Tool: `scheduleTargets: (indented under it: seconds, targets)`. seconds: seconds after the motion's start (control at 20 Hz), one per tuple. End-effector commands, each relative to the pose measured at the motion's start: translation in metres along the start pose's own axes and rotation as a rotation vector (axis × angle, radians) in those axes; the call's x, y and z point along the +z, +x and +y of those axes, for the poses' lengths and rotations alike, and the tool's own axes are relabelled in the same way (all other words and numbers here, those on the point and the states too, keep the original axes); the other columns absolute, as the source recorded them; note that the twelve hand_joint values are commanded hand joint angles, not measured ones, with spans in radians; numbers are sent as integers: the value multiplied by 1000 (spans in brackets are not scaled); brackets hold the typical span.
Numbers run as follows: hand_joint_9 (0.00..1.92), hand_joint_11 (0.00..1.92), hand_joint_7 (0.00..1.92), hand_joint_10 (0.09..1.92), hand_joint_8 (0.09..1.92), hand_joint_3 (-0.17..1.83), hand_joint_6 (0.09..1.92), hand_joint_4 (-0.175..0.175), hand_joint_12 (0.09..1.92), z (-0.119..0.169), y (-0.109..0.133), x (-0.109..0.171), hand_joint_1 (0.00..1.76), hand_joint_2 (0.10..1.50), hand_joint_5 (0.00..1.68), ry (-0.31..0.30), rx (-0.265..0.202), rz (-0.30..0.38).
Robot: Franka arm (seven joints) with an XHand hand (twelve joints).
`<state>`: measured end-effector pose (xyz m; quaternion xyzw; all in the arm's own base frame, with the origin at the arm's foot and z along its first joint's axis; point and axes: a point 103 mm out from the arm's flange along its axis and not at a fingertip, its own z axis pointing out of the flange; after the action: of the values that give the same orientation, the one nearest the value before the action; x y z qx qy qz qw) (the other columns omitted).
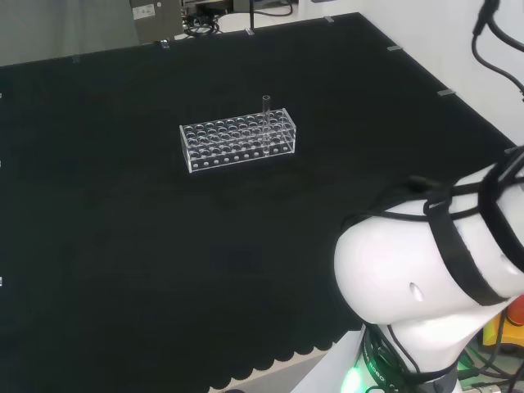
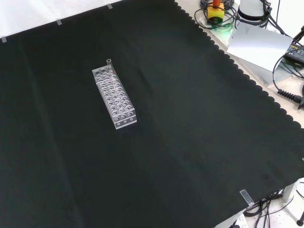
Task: Pick up the test tube.
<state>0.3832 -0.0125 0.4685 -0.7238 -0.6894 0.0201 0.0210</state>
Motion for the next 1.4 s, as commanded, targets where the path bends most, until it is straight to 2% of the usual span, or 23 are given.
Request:
scheduleTargets:
  seconds: [0.05, 0.9, 1.4]
  targets:
    - [134, 0, 257, 964, 868, 251, 87, -76, 1595, 37, -9, 19, 752, 831, 388, 82, -20, -21]
    - [168, 0, 286, 937, 859, 327, 87, -83, 1589, 100, -23, 104, 751, 798, 426, 277, -24, -46]
    - [180, 0, 306, 937, 866, 345, 87, -85, 1585, 131, -23, 148, 752, 790, 438, 349, -32, -56]
